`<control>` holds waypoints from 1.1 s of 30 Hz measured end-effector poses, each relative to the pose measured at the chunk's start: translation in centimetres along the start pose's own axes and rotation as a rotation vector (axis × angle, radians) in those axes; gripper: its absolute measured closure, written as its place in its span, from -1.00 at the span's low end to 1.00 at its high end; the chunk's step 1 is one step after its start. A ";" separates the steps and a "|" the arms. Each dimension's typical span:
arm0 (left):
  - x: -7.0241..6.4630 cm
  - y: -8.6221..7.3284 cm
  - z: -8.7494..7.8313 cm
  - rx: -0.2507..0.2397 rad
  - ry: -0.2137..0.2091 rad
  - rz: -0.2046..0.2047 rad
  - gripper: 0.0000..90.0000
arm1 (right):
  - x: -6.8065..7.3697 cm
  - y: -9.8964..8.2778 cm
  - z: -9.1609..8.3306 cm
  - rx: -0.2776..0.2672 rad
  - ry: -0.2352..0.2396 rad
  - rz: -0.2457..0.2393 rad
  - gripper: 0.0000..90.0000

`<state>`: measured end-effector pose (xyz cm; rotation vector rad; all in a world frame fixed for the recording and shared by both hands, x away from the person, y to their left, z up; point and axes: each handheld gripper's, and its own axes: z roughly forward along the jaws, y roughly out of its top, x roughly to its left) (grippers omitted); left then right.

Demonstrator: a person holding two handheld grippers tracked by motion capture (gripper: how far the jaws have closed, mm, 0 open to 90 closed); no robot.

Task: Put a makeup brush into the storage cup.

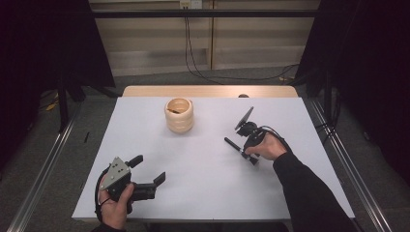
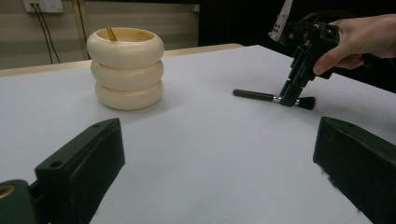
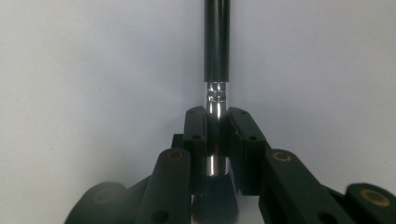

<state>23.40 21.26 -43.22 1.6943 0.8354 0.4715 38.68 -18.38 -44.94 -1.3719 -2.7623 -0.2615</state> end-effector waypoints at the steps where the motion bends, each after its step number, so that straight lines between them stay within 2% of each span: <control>1: 0.0 0.0 0.0 -0.001 0.003 -0.001 -0.96 | -0.1 0.0 0.0 -0.003 0.006 -0.004 0.73; 9: 0.1 0.0 -0.1 -0.001 0.002 0.004 -0.96 | -0.7 -0.6 -0.4 0.001 0.018 0.003 0.74; 18: 0.2 0.0 -0.1 -0.007 0.008 -0.015 -0.97 | -0.9 -1.1 -1.1 -0.056 0.055 -0.002 0.73; 19: 0.3 0.0 -0.1 -0.011 0.006 -0.018 -0.97 | -1.0 -1.2 -1.2 -0.058 0.052 -0.020 0.74; 21: 0.3 0.0 -0.1 -0.021 -0.011 -0.014 -0.97 | -0.7 -1.2 -1.3 -0.075 0.065 -0.003 0.74; 26: 0.2 0.0 -0.1 -0.015 0.004 -0.010 -0.97 | -0.8 -1.5 -1.6 -0.095 0.060 -0.015 0.73; 29: 0.3 0.0 -0.1 -0.012 0.003 -0.012 -0.97 | -0.7 -1.6 -1.9 -0.112 0.072 0.012 0.73; 31: 0.3 0.0 -0.1 -0.013 0.003 -0.014 -0.97 | -0.7 -1.7 -2.0 -0.122 0.072 -0.009 0.73; 33: 0.3 0.0 -0.1 -0.013 0.001 -0.011 -0.97 | -0.6 -1.9 -2.1 -0.131 0.078 0.004 0.73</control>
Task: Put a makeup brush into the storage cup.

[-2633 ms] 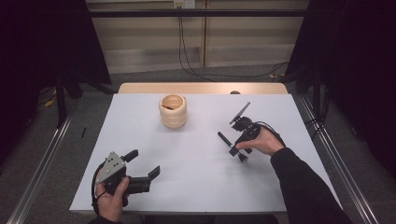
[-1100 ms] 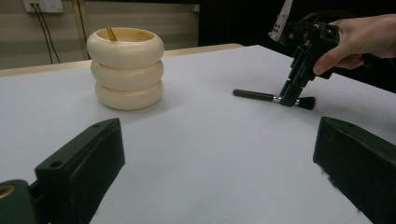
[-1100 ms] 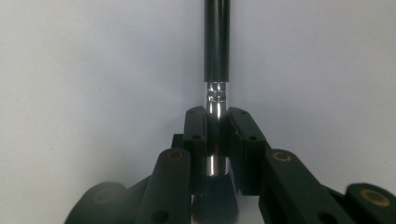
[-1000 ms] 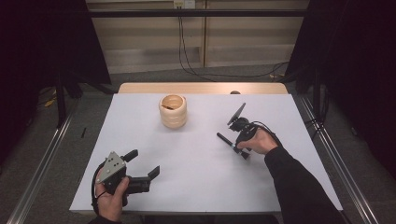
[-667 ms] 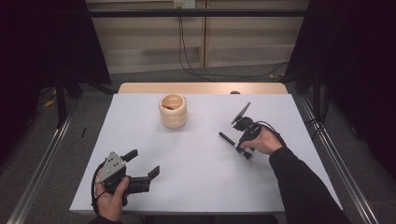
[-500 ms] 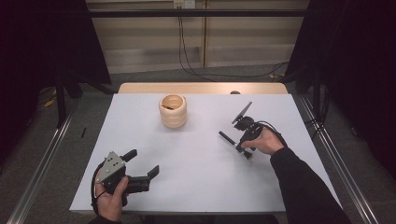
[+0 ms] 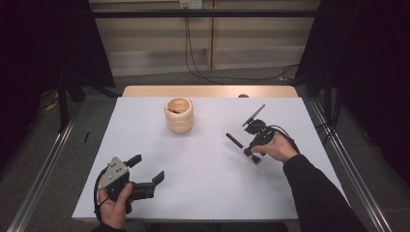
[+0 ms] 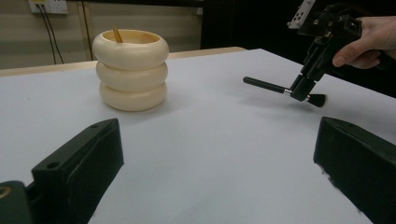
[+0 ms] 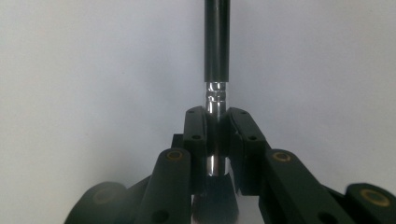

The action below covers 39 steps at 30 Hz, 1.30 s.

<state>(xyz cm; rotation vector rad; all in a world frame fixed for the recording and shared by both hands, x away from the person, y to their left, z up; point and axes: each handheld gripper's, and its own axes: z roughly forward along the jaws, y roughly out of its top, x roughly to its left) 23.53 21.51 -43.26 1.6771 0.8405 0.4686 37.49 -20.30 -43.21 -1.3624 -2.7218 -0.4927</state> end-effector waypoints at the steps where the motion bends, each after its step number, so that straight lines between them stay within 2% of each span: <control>1: 0.0 0.0 0.1 0.002 0.002 0.000 -0.97 | -0.1 -0.1 -0.1 -0.002 0.001 -0.011 0.73; 5: -0.1 0.0 0.1 0.006 -0.002 0.014 -0.97 | -0.3 -0.4 -0.2 -0.023 -0.003 -0.023 0.73; 8: -0.1 0.0 0.1 -0.002 -0.003 0.007 -0.97 | -0.4 -0.6 -0.5 -0.035 0.003 -0.012 0.73; 13: 0.0 0.0 0.1 -0.001 -0.003 0.006 -0.97 | -0.5 -1.0 -1.0 -0.095 0.003 -0.005 0.73; 19: 0.0 0.0 0.1 -0.002 0.005 0.003 -0.97 | -0.3 -1.7 -1.2 -0.137 0.020 -0.013 0.73; 23: -0.2 0.0 0.1 -0.007 0.003 0.005 -0.97 | -0.4 -2.0 -1.6 -0.173 0.032 -0.012 0.73; 24: -0.2 0.0 0.1 -0.009 -0.007 0.007 -0.97 | -0.5 -2.0 -1.6 -0.180 0.022 -0.006 0.73; 32: -0.1 0.1 0.0 -0.007 -0.003 0.006 -0.97 | -0.6 -2.6 -2.3 -0.274 0.027 0.024 0.73; 33: -0.2 0.1 0.0 -0.008 -0.005 0.007 -0.97 | -0.7 -2.6 -2.4 -0.297 0.027 0.003 0.73; 39: -0.1 0.0 0.1 -0.001 -0.005 0.005 -0.97 | -0.7 -2.9 -2.9 -0.396 0.022 0.001 0.73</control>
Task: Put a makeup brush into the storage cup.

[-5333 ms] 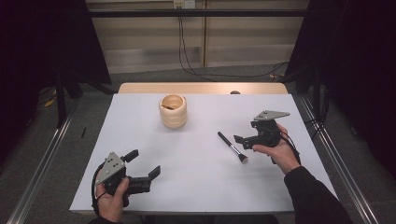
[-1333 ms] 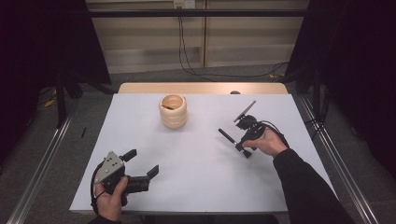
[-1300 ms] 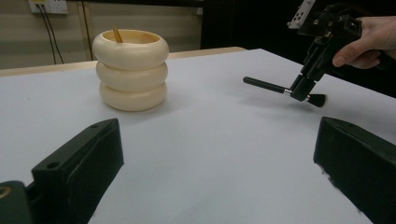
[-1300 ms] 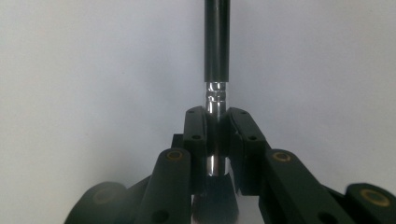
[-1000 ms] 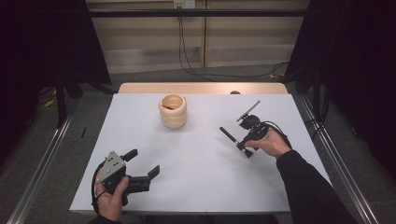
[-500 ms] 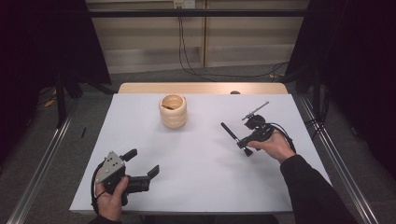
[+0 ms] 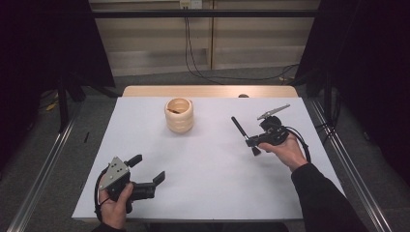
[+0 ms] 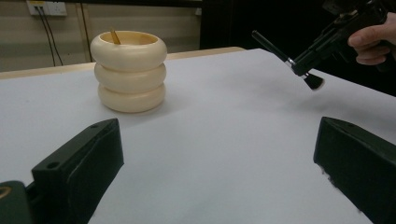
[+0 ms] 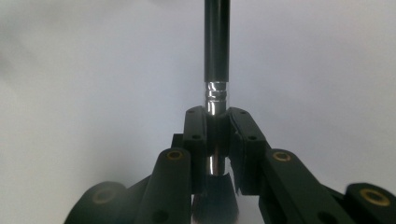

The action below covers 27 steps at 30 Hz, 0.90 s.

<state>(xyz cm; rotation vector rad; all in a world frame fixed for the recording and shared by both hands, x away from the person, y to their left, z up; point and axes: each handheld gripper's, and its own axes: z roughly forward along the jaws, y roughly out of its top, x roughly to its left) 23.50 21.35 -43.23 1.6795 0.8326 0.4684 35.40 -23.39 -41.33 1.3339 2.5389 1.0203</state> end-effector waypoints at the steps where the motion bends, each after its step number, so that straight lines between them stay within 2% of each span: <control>1: 0.0 0.0 0.0 -0.001 0.003 0.002 -0.97 | 0.0 -0.1 -0.1 -0.018 -0.011 -0.002 0.73; 5: 0.0 0.0 0.0 -0.001 0.002 0.002 -0.97 | -0.2 -0.4 -0.5 -0.076 -0.026 0.000 0.73; 11: 0.0 0.0 0.0 0.003 0.013 0.008 -0.97 | -0.3 -0.9 -1.0 -0.161 -0.006 0.002 0.73; 14: 0.0 0.0 0.1 0.009 0.000 0.009 -0.97 | -0.4 -1.0 -1.3 -0.208 0.012 0.008 0.73; 17: -0.1 0.0 0.0 0.005 0.006 0.016 -0.97 | -0.3 -1.1 -1.5 -0.257 0.019 0.010 0.73; 23: 0.0 0.0 0.0 0.002 0.007 0.006 -0.97 | -0.2 -1.1 -2.2 -0.351 0.018 -0.006 0.73; 27: 0.0 0.0 0.0 0.003 0.012 0.009 -0.97 | -0.1 -1.1 -2.5 -0.379 0.013 0.001 0.73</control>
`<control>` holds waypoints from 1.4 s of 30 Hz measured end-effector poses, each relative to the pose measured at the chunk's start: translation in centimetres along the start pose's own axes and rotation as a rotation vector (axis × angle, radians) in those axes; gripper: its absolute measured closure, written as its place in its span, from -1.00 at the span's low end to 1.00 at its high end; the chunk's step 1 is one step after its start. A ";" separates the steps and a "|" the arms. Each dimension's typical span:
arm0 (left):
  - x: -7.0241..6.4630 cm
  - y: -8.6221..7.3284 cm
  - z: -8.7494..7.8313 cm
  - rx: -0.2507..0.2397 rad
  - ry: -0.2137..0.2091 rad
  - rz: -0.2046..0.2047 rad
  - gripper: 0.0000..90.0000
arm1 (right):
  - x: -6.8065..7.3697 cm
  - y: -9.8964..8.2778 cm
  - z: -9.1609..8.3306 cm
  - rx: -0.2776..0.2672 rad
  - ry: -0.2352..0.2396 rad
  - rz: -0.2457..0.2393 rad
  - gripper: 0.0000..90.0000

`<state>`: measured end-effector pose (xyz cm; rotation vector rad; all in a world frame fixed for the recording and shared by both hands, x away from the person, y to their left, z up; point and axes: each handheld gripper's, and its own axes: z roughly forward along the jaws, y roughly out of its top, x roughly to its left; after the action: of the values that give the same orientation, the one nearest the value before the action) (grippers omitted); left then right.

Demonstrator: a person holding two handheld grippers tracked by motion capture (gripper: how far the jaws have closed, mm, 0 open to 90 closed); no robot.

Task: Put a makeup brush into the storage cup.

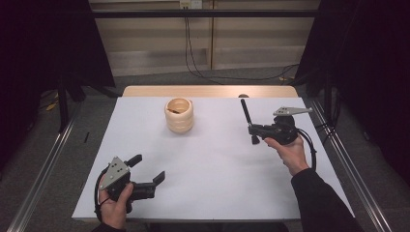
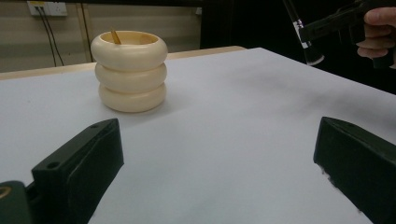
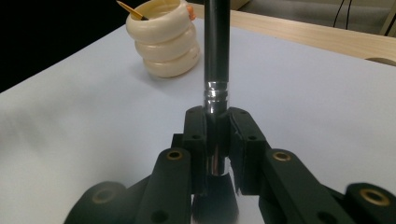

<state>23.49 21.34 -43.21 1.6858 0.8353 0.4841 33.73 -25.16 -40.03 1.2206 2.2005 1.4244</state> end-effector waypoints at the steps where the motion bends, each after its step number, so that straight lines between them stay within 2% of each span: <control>1: 0.0 0.0 0.0 0.001 -0.002 -0.001 -0.97 | 0.1 0.0 -0.1 -0.008 0.000 -0.003 0.73; 4: 0.0 0.0 0.0 0.003 -0.002 0.002 -0.97 | 0.1 0.0 -0.4 -0.047 0.004 0.003 0.73; 14: 0.0 0.0 0.0 -0.002 -0.006 -0.004 -0.97 | 0.0 0.1 -1.4 -0.122 0.019 -0.001 0.73; 18: 0.1 0.0 0.0 0.002 -0.010 -0.004 -0.97 | 0.0 -0.1 -1.7 -0.116 0.019 -0.002 0.73; 24: 0.1 0.0 0.0 0.000 -0.012 -0.005 -0.97 | -0.1 -1.1 -2.2 -0.118 0.039 0.004 0.73; 29: 0.2 0.0 0.0 0.001 -0.014 -0.009 -0.97 | 0.1 -1.4 -2.6 -0.129 0.069 -0.015 0.73; 36: 0.2 0.0 -0.1 -0.002 -0.010 -0.006 -0.97 | 0.7 -1.5 -2.8 -0.119 0.093 -0.029 0.73; 42: 0.2 0.0 -0.1 -0.003 -0.013 -0.006 -0.97 | 1.9 -1.6 -2.6 -0.104 0.117 -0.052 0.73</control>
<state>23.50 21.56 -43.19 1.6815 0.8300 0.4695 30.23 -25.68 -39.65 1.0634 2.1843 1.6050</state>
